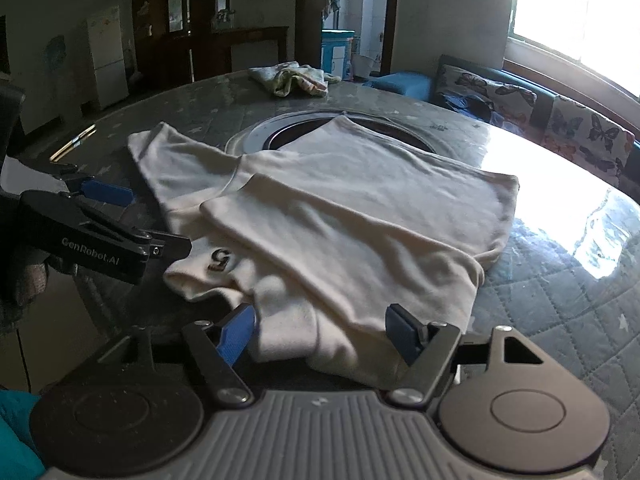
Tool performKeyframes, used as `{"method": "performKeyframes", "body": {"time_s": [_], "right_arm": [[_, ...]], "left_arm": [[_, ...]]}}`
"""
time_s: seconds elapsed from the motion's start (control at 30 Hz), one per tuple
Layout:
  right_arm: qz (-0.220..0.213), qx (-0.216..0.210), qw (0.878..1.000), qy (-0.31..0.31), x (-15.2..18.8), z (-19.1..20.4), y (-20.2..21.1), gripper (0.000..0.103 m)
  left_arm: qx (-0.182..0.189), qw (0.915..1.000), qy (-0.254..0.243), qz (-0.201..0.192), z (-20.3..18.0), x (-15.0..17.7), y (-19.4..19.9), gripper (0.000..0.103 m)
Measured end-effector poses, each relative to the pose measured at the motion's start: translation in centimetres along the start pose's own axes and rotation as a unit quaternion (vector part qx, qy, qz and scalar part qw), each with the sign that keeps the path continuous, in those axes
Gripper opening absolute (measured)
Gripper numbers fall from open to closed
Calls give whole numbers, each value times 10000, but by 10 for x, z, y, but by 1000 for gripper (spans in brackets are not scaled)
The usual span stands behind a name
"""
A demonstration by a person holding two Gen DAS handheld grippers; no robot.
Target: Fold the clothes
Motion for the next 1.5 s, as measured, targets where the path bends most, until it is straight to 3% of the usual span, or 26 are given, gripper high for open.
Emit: {"method": "performKeyframes", "body": {"time_s": [1.3,1.5], "right_arm": [[428,-939,9934,495,-1,37,-11,74],[192,-1178,9909,618,-18,44,-10,74]], "left_arm": [[-206,9987,324,326,25,-1,-11,103],[-300,9985,373,246,32,-7,-6,103]]}}
Point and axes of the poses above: each gripper's, at about its wrist camera, not at the fingertips, and y roughly against the way its jaws point, z to its left, x to its underside, the point moved 3 cm from there along -y, roughly the way its jaws point, and after that the axes turned 5 degrees about -x, right-handed, at the moved point
